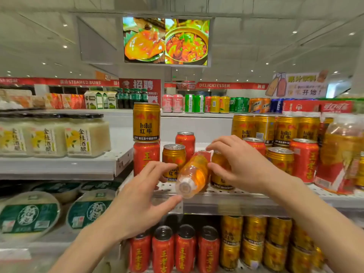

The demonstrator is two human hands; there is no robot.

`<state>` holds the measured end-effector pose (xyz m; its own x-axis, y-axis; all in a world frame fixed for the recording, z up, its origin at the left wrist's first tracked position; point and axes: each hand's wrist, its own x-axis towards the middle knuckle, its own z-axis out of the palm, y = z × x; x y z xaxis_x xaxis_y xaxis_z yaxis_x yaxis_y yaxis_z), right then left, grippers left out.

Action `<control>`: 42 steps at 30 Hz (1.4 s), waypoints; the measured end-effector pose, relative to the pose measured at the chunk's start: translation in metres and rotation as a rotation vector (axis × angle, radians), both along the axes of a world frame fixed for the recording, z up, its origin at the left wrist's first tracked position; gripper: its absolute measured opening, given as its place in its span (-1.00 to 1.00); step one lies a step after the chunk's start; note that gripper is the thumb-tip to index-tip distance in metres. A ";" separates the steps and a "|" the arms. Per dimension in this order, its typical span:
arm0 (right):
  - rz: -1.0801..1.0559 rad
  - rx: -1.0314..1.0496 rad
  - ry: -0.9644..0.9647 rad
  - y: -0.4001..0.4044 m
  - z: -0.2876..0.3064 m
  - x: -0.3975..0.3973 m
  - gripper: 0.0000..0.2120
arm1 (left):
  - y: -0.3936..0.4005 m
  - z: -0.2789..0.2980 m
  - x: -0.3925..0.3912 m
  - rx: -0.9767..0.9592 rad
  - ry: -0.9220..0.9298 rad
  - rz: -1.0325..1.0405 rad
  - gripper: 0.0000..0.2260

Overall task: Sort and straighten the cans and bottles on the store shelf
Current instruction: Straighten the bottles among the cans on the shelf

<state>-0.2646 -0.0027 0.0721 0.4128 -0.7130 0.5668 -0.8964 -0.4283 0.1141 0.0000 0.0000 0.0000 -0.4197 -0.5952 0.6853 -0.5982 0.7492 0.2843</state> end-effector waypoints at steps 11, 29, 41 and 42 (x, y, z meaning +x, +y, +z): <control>0.001 0.192 -0.021 -0.006 0.007 -0.017 -0.55 | -0.022 -0.002 -0.014 -0.021 -0.022 -0.077 -0.47; 0.202 0.056 0.186 -0.021 -0.004 0.017 -0.31 | -0.027 -0.008 0.020 -0.026 -0.150 0.055 -0.59; 0.051 0.204 -0.476 -0.055 0.047 0.017 -0.36 | -0.031 -0.008 -0.018 -0.116 -0.287 0.096 -0.70; 0.039 0.207 -0.474 -0.057 0.047 0.019 -0.36 | -0.033 -0.009 -0.019 -0.097 -0.277 0.087 -0.70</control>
<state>-0.2461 -0.0600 0.1190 0.1730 -0.8194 0.5465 -0.8121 -0.4327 -0.3916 -0.0191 -0.0330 -0.0095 -0.5485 -0.5746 0.6074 -0.7062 0.7073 0.0314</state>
